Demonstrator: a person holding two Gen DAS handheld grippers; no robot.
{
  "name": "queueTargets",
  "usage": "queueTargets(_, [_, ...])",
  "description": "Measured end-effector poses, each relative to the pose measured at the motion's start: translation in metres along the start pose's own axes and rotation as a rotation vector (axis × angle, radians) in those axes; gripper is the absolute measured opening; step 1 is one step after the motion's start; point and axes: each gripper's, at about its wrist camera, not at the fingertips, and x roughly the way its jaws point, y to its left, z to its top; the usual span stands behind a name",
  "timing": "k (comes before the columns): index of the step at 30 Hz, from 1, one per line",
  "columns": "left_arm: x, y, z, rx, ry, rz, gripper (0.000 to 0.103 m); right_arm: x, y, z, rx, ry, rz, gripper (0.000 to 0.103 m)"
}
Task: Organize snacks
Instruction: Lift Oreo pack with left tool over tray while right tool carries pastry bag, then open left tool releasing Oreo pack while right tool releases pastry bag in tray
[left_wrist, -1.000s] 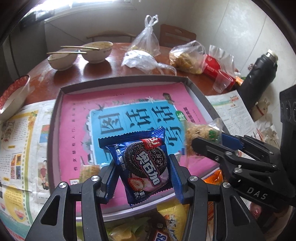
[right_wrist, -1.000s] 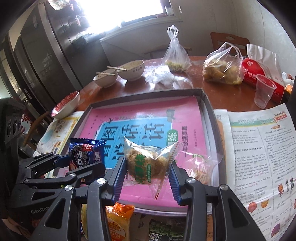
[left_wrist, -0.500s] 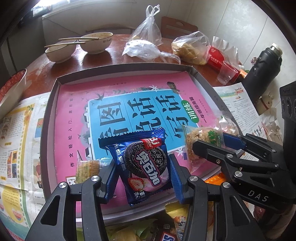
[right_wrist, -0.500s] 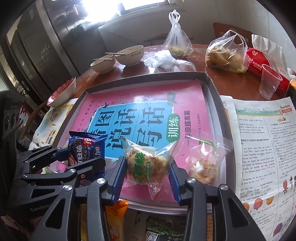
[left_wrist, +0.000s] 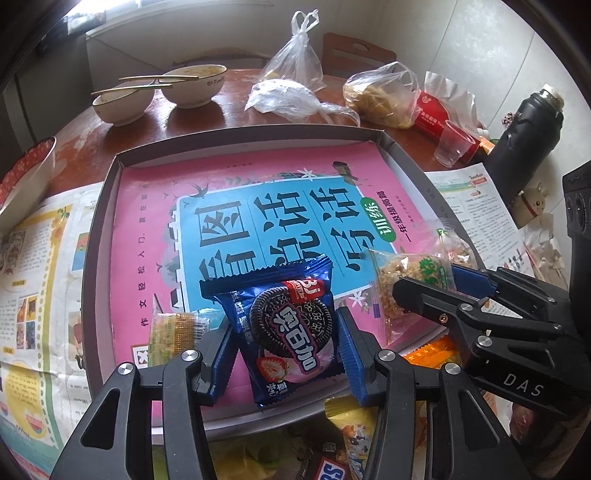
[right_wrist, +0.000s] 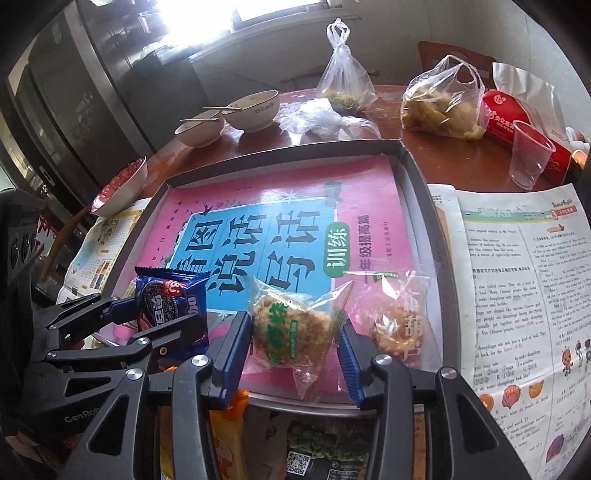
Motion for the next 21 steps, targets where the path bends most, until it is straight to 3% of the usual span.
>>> queueTargets(21, [-0.022,0.010,-0.005,-0.027,-0.046,-0.026,0.059,-0.024,-0.004,-0.001,0.022,-0.061,-0.011,0.048])
